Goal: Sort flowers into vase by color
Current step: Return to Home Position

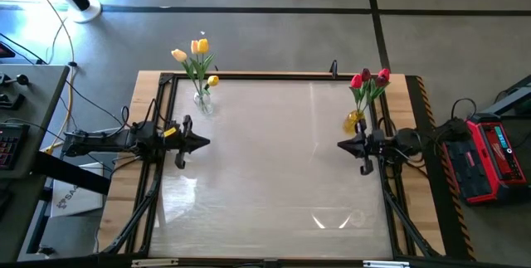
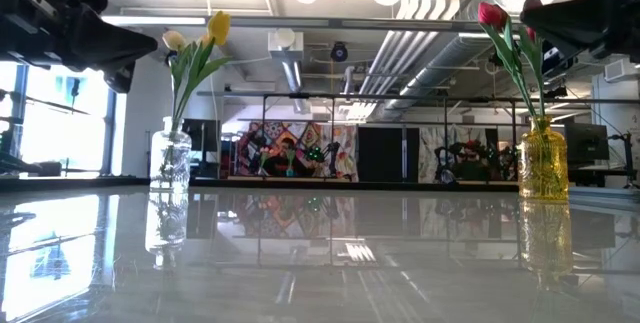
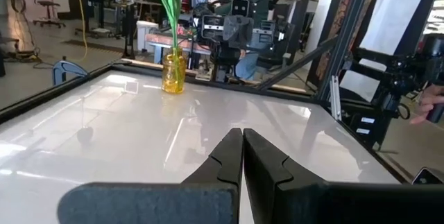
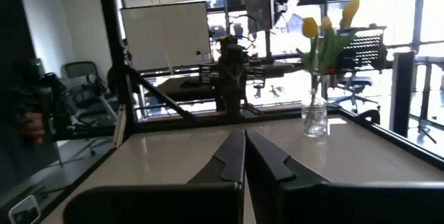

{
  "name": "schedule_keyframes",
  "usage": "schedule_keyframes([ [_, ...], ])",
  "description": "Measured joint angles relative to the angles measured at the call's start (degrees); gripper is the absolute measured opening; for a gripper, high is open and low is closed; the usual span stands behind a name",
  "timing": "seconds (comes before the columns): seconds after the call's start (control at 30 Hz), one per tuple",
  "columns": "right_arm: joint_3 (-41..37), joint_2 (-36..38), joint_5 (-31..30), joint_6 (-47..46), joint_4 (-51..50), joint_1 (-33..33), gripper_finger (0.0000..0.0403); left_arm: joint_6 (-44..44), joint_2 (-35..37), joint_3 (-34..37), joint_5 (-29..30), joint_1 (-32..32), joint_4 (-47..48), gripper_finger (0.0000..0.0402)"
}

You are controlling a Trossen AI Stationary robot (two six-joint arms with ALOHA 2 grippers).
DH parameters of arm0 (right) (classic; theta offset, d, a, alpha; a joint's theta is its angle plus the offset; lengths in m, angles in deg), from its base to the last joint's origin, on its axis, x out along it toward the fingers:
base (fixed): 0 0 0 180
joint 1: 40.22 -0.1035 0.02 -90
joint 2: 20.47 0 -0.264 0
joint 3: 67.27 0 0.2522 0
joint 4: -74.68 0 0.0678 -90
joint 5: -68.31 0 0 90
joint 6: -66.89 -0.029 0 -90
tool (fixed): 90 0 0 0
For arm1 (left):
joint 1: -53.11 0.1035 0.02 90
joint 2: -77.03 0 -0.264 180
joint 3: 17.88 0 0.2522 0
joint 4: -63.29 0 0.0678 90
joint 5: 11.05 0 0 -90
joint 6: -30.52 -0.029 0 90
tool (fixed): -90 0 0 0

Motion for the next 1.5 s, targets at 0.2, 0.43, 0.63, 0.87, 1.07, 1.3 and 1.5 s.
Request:
schedule_keyframes([
  [0.2, 0.0, 0.0, 1.0, -2.0, -0.7, 0.0, 0.0000, 2.2, 0.0, 0.0, 0.1, 0.0, 0.0, 0.0000],
  [0.43, 0.0, 0.0, 1.0, -2.2, -2.3, 0.0, 0.0000, 2.2, 0.0, 0.0, 0.2, 0.0, 0.0, 0.0000],
  [0.63, 0.0, 0.0, 1.2, -2.2, -2.4, 0.0, 0.0000, 2.2, 0.0, 0.0, 0.2, 0.0, 0.0, 0.0000],
  [0.87, 0.0, 0.0, 1.2, -2.2, -2.4, 0.0, 0.0000, 2.2, 0.0, 0.0, 0.2, 0.0, 0.0, 0.0000],
  [1.07, -0.1, 0.0, 1.1, -2.2, -2.4, 0.0, 0.0000, 2.2, 0.0, 0.0, 0.2, 0.0, 0.0, 0.0000],
  [1.3, -0.1, 0.0, 1.1, -2.2, -2.4, 0.0, 0.0000, 2.2, 0.0, 0.0, 0.2, 0.0, 0.0, 0.0000],
  [1.5, -0.1, 0.0, 1.0, -2.2, -2.5, 0.0, 0.0000, 2.2, 0.0, 0.0, 0.2, 0.0, 0.0, 0.0000],
])
